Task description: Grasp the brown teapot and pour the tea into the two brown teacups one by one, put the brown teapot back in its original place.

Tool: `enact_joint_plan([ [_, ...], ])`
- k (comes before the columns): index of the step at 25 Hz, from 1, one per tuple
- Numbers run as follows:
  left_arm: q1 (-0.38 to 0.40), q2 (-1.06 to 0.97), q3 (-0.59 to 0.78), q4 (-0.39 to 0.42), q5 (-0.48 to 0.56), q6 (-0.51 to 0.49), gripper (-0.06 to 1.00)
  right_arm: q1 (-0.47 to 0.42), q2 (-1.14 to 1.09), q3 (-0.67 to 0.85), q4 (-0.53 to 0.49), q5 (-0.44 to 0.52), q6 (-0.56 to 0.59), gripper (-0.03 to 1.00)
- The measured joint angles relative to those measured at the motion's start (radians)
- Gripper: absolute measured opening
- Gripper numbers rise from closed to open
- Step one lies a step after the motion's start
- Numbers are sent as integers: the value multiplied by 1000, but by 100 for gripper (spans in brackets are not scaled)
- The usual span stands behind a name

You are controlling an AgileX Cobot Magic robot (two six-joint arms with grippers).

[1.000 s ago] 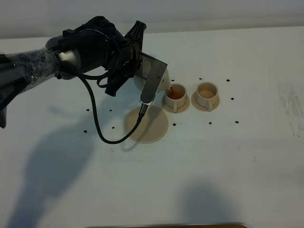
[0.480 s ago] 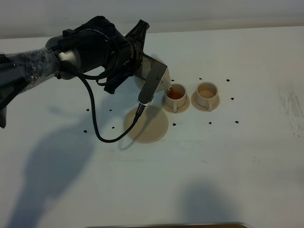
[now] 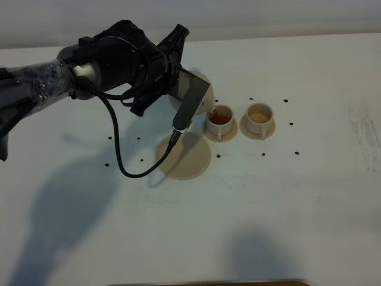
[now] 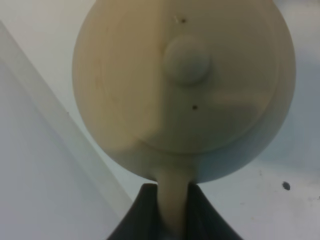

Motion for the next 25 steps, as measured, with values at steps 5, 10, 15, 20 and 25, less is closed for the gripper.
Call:
enact_joint_plan([
  [5, 0, 0, 0, 6, -3, 0, 16, 0, 0, 0, 0, 0, 0, 43],
  [10, 0, 0, 0, 16, -8, 0, 16, 0, 0, 0, 0, 0, 0, 43],
  [15, 0, 0, 0, 21, -10, -1, 16, 0, 0, 0, 0, 0, 0, 43],
  [20, 0, 0, 0, 22, -15, -1, 16, 0, 0, 0, 0, 0, 0, 43],
  [25, 0, 0, 0, 28, -24, -1, 16, 0, 0, 0, 0, 0, 0, 43],
])
